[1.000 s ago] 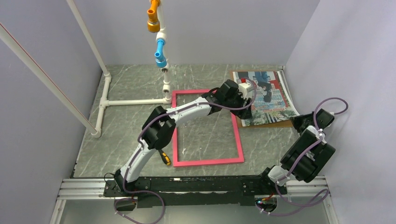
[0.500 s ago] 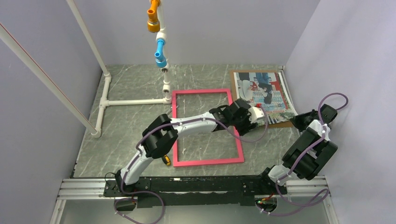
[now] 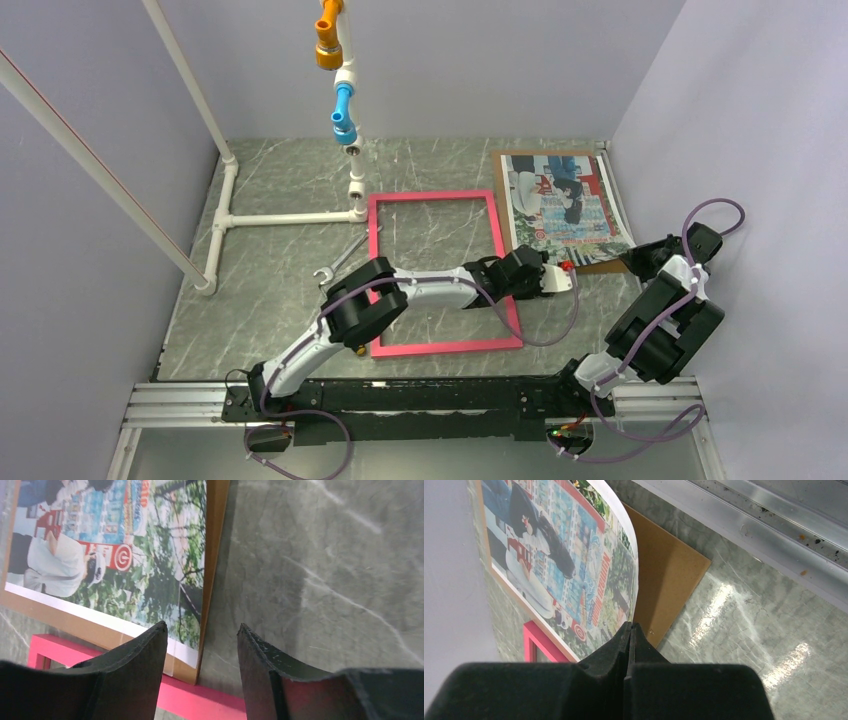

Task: Take the photo out of the frame

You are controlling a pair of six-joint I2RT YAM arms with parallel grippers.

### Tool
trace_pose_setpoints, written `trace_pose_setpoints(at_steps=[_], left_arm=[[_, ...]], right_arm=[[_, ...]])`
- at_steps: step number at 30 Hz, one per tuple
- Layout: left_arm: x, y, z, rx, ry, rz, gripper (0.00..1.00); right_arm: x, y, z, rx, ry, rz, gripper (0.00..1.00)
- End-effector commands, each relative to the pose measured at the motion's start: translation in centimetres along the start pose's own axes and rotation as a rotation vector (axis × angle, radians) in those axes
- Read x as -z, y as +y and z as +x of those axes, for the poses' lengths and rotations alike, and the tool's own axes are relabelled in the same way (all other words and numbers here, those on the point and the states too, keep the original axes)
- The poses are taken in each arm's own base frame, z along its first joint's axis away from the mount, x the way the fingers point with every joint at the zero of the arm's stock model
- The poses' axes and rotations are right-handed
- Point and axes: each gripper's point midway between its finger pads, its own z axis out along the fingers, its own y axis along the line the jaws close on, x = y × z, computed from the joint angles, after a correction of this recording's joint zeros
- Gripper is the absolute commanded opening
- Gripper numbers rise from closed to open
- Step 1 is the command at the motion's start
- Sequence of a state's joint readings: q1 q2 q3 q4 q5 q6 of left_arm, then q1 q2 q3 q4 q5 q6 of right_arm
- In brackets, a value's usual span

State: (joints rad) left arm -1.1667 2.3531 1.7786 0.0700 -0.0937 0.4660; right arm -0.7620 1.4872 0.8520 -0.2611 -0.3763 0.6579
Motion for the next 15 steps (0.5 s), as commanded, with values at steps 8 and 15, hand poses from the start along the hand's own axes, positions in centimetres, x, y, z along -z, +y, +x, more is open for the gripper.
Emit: trace_pose_setpoints(at_steps=[8, 15], left_arm=[[-1.8, 2.7, -0.7, -0.101, -0.011, -0.210, 0.43], [-1.8, 2.4, -1.4, -0.122, -0.026, -0.202, 0.21]], right_arm=[[0.2, 1.2, -1.6, 0.005, -0.033, -0.029, 0.00], [0.2, 1.5, -1.5, 0.012, -0.025, -0.050, 0.00]])
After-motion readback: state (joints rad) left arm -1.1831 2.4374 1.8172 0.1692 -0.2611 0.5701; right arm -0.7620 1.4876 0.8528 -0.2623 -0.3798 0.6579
